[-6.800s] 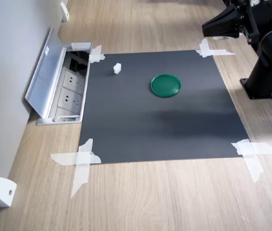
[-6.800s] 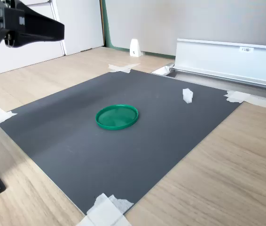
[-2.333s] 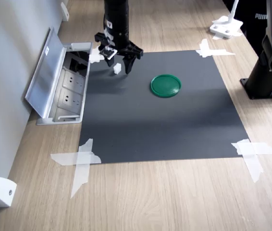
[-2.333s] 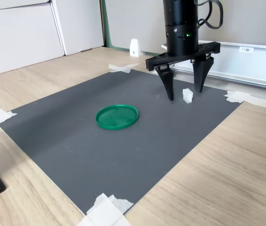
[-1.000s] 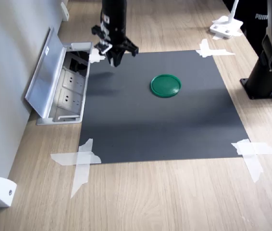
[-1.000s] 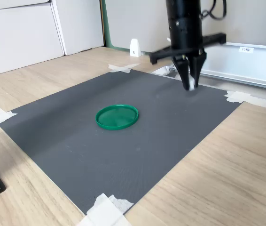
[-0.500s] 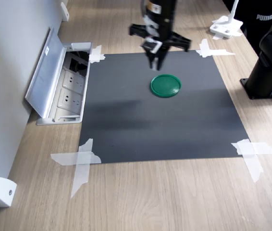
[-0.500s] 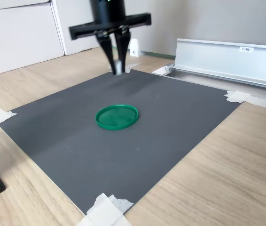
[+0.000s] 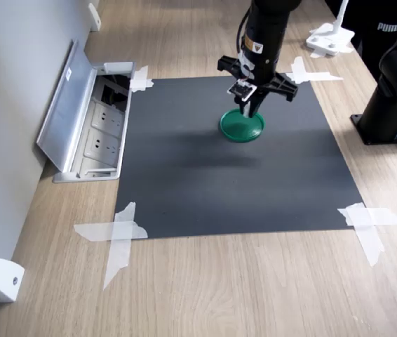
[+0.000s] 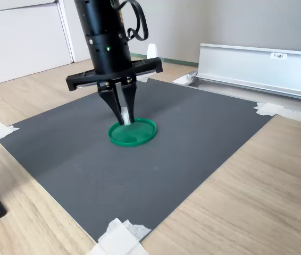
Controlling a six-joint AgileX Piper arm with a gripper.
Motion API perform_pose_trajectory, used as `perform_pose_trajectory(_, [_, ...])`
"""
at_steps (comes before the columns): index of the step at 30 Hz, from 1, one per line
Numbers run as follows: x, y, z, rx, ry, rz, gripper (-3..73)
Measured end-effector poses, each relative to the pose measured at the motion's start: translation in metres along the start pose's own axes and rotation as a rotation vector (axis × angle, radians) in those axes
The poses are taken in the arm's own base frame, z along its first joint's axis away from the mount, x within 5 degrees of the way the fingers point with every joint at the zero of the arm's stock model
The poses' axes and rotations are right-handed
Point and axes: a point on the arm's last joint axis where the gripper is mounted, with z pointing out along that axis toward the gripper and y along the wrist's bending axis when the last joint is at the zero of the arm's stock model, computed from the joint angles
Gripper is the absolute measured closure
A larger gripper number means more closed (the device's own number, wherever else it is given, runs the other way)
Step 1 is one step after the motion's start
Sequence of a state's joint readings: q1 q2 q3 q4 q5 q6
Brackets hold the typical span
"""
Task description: Grasp a white terminal and put it on the green lid.
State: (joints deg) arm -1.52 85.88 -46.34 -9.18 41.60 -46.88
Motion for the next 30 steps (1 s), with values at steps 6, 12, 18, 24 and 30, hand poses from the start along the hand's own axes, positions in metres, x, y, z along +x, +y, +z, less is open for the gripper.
perform_pose_trajectory(6, [-0.001, 0.000, 0.009, -0.021, 0.021, -0.009, 59.6])
perform_pose_trajectory(12, [0.000, 0.001, 0.018, -0.045, 0.050, -0.023, 48.5])
perform_pose_trajectory(18, [0.000, -0.001, 0.016, -0.026, 0.051, -0.008, 21.1])
perform_pose_trajectory(24, [0.002, 0.000, -0.029, 0.084, -0.085, 0.100, 10.0])
perform_pose_trajectory(30, [0.012, 0.019, -0.107, 0.222, -0.398, 0.266, 23.6])
